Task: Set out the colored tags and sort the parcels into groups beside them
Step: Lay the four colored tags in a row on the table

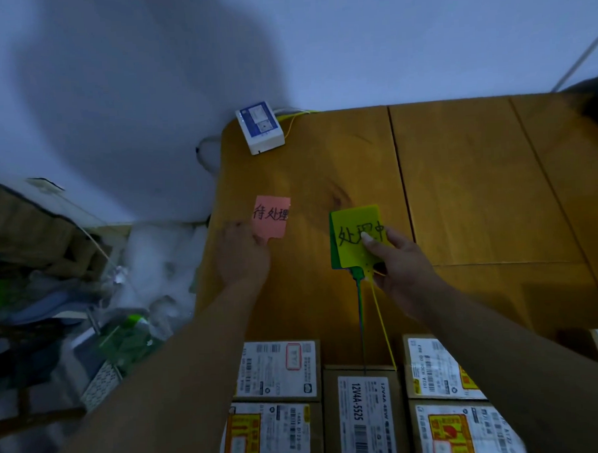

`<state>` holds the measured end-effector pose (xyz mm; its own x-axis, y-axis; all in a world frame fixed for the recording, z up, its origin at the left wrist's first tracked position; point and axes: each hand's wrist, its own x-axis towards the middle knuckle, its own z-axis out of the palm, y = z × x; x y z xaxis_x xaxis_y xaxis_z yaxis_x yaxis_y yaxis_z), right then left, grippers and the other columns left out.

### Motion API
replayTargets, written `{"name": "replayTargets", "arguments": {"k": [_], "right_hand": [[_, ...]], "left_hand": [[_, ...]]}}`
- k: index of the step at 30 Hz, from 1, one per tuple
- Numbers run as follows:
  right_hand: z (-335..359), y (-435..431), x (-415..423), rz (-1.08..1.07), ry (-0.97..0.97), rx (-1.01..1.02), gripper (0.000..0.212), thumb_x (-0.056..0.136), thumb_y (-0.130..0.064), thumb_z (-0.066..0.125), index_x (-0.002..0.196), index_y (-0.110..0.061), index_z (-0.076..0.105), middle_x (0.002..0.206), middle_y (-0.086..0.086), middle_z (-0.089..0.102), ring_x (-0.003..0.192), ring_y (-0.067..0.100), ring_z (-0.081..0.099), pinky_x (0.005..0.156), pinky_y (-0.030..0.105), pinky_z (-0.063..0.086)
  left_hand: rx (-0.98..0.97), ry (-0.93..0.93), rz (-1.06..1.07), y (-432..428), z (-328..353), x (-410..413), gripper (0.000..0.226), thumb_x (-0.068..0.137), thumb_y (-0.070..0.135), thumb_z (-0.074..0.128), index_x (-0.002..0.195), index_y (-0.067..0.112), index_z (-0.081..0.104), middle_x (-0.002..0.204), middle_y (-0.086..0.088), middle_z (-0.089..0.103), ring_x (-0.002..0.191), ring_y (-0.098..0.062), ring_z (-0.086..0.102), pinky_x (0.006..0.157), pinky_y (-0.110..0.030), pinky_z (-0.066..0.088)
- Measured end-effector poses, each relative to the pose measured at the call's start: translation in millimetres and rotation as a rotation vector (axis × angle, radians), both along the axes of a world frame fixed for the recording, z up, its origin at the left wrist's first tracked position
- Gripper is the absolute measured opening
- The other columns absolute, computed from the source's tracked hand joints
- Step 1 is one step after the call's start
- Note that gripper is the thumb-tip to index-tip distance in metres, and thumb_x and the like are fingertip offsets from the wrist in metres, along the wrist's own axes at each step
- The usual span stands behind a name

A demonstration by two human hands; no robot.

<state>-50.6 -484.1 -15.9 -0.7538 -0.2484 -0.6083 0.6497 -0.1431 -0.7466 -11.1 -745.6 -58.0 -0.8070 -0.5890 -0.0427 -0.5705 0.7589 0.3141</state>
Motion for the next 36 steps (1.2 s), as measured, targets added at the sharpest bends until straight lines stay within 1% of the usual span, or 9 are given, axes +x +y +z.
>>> {"name": "replayTargets", "arguments": {"k": [3, 6, 14, 17, 19, 22, 25, 30, 36], "right_hand": [[-1, 0, -1, -0.006, -0.006, 0.013, 0.03, 0.099, -0.02, 0.069, 0.128, -0.02, 0.068, 0.125, 0.009, 0.077, 0.11, 0.027, 0.073, 0.105, 0.052, 0.051], [-1, 4, -4, -0.017, -0.002, 0.014, 0.03, 0.099, -0.02, 0.069, 0.129, -0.02, 0.068, 0.123, 0.007, 0.077, 0.105, 0.024, 0.073, 0.103, 0.051, 0.051], [-1, 23, -11, -0.066, 0.006, -0.023, 0.027, 0.1, -0.019, 0.067, 0.127, -0.02, 0.067, 0.115, 0.006, 0.078, 0.096, 0.022, 0.074, 0.088, 0.045, 0.057], [5, 34, -15, -0.088, 0.0, -0.03, 0.034, 0.1, -0.018, 0.067, 0.134, -0.016, 0.064, 0.121, 0.009, 0.075, 0.098, 0.025, 0.073, 0.082, 0.043, 0.058], [10, 42, -20, -0.098, 0.011, -0.034, 0.024, 0.101, -0.016, 0.066, 0.125, -0.017, 0.067, 0.114, 0.007, 0.076, 0.093, 0.023, 0.073, 0.078, 0.042, 0.059], [18, 55, -29, -0.124, 0.034, -0.034, 0.018, 0.101, -0.012, 0.065, 0.119, -0.013, 0.064, 0.105, 0.008, 0.074, 0.085, 0.022, 0.072, 0.072, 0.041, 0.058], [24, 71, -39, -0.183, 0.056, -0.04, 0.023, 0.1, -0.007, 0.065, 0.122, -0.01, 0.058, 0.107, 0.017, 0.071, 0.081, 0.022, 0.07, 0.068, 0.037, 0.057], [30, 99, -53, -0.167, 0.1, -0.048, 0.028, 0.099, -0.008, 0.068, 0.124, -0.008, 0.057, 0.103, 0.013, 0.074, 0.08, 0.02, 0.073, 0.07, 0.036, 0.059], [24, 132, -66, -0.057, 0.052, -0.104, 0.021, 0.105, -0.011, 0.06, 0.119, -0.024, 0.067, 0.109, 0.008, 0.078, 0.095, 0.022, 0.075, 0.073, 0.033, 0.063]], "left_hand": [[-0.05, -0.196, -0.367, 7, -12, 14, 0.052, 0.109, 0.042, 0.03, 0.159, 0.025, 0.034, 0.168, -0.005, 0.029, 0.155, -0.028, 0.024, 0.122, -0.049, 0.025], [-0.016, -0.272, -0.302, 6, -21, 12, 0.063, 0.109, 0.051, 0.019, 0.165, 0.026, 0.011, 0.174, -0.003, 0.011, 0.16, -0.025, 0.007, 0.126, -0.05, 0.012], [-0.11, -0.273, -0.27, -4, -12, -10, 0.062, 0.108, 0.047, 0.028, 0.162, 0.017, 0.024, 0.17, -0.012, 0.022, 0.156, -0.033, 0.02, 0.121, -0.055, 0.029], [-0.164, -0.212, -0.316, 25, 5, -13, 0.048, 0.107, 0.037, 0.036, 0.149, 0.016, 0.047, 0.158, -0.014, 0.043, 0.147, -0.035, 0.037, 0.114, -0.053, 0.036], [-0.017, -0.072, -0.383, 68, 20, -19, 0.033, 0.106, 0.035, 0.044, 0.114, 0.017, 0.07, 0.118, -0.01, 0.07, 0.115, -0.03, 0.062, 0.09, -0.041, 0.049], [0.725, 0.139, -0.105, 149, 46, -35, 0.033, 0.102, 0.037, 0.06, 0.077, 0.019, 0.069, 0.072, 0.001, 0.07, 0.07, -0.016, 0.067, 0.062, -0.028, 0.046], [1.015, 0.252, 0.061, 204, 58, -48, 0.012, 0.09, 0.029, 0.078, 0.089, 0.022, 0.069, 0.079, -0.002, 0.072, 0.069, -0.017, 0.07, 0.067, -0.031, 0.057], [1.043, 0.305, 0.144, 240, 58, -54, 0.033, 0.084, 0.006, 0.083, 0.114, 0.009, 0.07, 0.099, -0.012, 0.072, 0.072, -0.025, 0.072, 0.075, -0.042, 0.063], [1.192, 0.338, 0.231, 254, 56, -60, 0.037, 0.089, -0.004, 0.075, 0.124, -0.006, 0.063, 0.112, -0.026, 0.071, 0.081, -0.024, 0.072, 0.065, -0.024, 0.063]]}}
